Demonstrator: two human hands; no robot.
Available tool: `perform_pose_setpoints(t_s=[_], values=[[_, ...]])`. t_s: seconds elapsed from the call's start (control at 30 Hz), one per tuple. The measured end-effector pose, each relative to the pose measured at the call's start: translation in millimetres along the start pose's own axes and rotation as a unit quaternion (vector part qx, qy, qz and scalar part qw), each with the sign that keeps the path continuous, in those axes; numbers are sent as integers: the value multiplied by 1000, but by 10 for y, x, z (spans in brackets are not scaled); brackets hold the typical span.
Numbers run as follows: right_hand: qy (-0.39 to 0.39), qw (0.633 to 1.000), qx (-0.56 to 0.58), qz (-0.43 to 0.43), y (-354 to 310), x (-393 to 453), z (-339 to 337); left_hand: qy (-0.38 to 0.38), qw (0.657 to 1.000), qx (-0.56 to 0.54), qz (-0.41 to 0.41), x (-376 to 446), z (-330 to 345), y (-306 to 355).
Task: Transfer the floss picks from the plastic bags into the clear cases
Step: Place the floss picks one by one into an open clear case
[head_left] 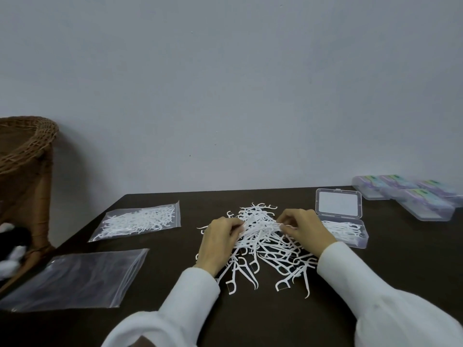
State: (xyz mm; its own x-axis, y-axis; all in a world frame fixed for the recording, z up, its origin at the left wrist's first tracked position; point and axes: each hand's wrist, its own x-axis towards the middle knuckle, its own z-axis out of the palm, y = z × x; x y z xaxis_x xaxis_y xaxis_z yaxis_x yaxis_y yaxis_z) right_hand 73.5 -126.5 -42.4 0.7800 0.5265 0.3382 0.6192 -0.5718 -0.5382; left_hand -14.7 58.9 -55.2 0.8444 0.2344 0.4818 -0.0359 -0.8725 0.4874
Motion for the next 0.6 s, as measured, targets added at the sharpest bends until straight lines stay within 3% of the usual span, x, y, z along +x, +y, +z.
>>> perform_pose_setpoints(t_s=[0.33, 0.6], values=[[46, 994, 96, -3, 107, -4, -281, 101, 992, -76, -9, 23, -30, 120], [82, 991, 103, -12, 309, -89, -520, 91, 985, -149, -2, 143, 132, 345]])
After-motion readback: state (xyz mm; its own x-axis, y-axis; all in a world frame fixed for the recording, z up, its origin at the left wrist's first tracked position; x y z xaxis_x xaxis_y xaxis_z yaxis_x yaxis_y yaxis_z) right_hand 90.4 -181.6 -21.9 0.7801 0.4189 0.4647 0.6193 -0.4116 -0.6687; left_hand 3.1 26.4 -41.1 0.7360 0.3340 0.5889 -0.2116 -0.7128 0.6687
